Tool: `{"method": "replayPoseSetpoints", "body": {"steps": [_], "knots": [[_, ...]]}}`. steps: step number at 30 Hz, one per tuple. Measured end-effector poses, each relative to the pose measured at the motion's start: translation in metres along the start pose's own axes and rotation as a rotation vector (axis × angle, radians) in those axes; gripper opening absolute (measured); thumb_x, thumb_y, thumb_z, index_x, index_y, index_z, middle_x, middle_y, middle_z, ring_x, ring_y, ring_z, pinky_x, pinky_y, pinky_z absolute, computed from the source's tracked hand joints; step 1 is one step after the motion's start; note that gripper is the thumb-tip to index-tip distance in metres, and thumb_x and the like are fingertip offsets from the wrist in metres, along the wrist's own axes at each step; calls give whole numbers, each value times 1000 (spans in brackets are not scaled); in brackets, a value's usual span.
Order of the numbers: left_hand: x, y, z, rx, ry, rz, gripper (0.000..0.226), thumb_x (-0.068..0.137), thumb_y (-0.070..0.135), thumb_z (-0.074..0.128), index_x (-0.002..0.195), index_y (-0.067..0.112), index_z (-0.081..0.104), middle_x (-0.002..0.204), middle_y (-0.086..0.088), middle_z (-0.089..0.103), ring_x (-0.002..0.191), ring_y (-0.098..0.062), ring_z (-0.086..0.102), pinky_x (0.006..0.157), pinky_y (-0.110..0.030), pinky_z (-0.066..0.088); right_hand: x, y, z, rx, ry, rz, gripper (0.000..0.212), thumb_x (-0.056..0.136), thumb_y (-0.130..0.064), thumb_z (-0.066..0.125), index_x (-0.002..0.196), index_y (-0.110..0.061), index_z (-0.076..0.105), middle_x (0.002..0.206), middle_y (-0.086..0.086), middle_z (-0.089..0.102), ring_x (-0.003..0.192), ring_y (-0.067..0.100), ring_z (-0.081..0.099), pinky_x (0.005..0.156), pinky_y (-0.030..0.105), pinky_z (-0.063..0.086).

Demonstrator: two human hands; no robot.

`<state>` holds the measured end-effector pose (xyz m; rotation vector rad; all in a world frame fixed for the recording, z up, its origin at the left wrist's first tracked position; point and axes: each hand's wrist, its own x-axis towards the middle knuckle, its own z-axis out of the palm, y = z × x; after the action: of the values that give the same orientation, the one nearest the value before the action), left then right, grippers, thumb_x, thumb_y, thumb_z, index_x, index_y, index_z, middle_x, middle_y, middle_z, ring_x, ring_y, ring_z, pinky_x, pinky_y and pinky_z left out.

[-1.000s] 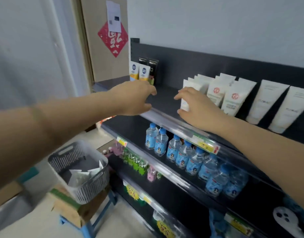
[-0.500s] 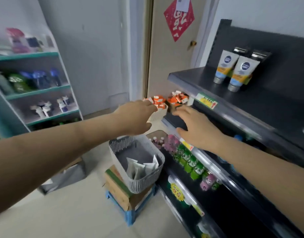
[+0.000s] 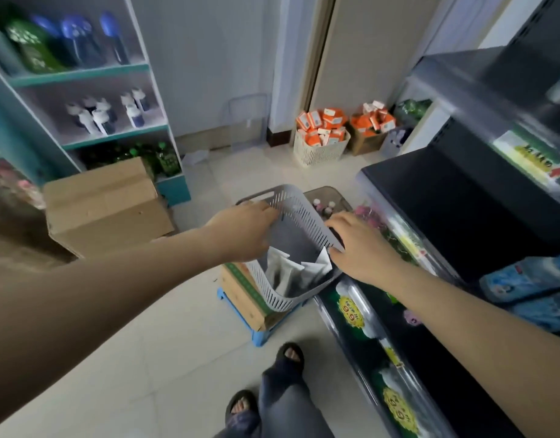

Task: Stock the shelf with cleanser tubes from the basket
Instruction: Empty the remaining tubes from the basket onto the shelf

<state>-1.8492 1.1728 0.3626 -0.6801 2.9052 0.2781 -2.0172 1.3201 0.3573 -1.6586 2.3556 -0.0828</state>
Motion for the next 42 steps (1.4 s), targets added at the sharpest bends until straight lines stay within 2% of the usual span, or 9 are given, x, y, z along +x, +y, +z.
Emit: {"method": "replayPoseSetpoints", "body": {"steps": [10,17,22,26,29,35,40,42], "knots": [[74,-34,87,-130,-186,-96,44,86,20,52,128,10,46,131,-7,48,120,-26,47,97,-42,44,80,44,78,122,-176,-5,49,91,-22,54,137,-15,42,142,-1,39,132,17,38,110,34,34],[137,-51,150,-220,-279,-169,41,82,14,53,122,11,51,123,-6,53,116,-25,50,93,-41,46,132,82,137,201,-296,7,42,91,-16,54,133,-12,46,136,2,46,125,19,44,103,31,39],[167,-60,193,-264,-338,-209,44,81,7,54,124,13,51,120,-5,53,114,-25,52,91,-39,48,163,102,181,226,-386,12,40,92,-16,54,131,-10,48,133,3,49,121,19,48,97,25,38],[187,-64,221,-267,-366,-234,41,81,7,53,122,12,51,121,-5,52,114,-25,51,90,-43,49,176,105,214,256,-471,11,36,91,-20,56,125,-10,52,123,5,54,113,23,52,93,33,45],[202,-63,239,-244,-332,-200,32,83,5,53,114,12,53,116,-4,54,111,-25,52,88,-38,49,180,105,235,247,-518,-15,36,91,-22,55,125,-9,51,121,7,55,110,26,54,91,38,46],[219,-57,272,-191,-333,-89,37,84,4,50,119,16,56,116,-1,57,110,-24,53,88,-36,46,186,109,265,188,-507,-89,29,91,-16,53,118,-6,56,114,12,60,102,30,57,87,37,44],[222,-60,288,-167,-338,-100,33,88,3,46,114,19,58,110,1,58,104,-22,55,73,-31,40,192,111,275,231,-395,-99,17,88,-14,60,101,-5,64,97,11,65,85,30,62,71,36,46],[223,-61,292,-159,-343,-110,28,89,5,47,110,20,57,103,1,60,98,-23,58,67,-30,37,193,112,280,223,-372,-109,13,83,-13,67,92,-4,65,86,11,66,73,31,63,60,31,40]]}}
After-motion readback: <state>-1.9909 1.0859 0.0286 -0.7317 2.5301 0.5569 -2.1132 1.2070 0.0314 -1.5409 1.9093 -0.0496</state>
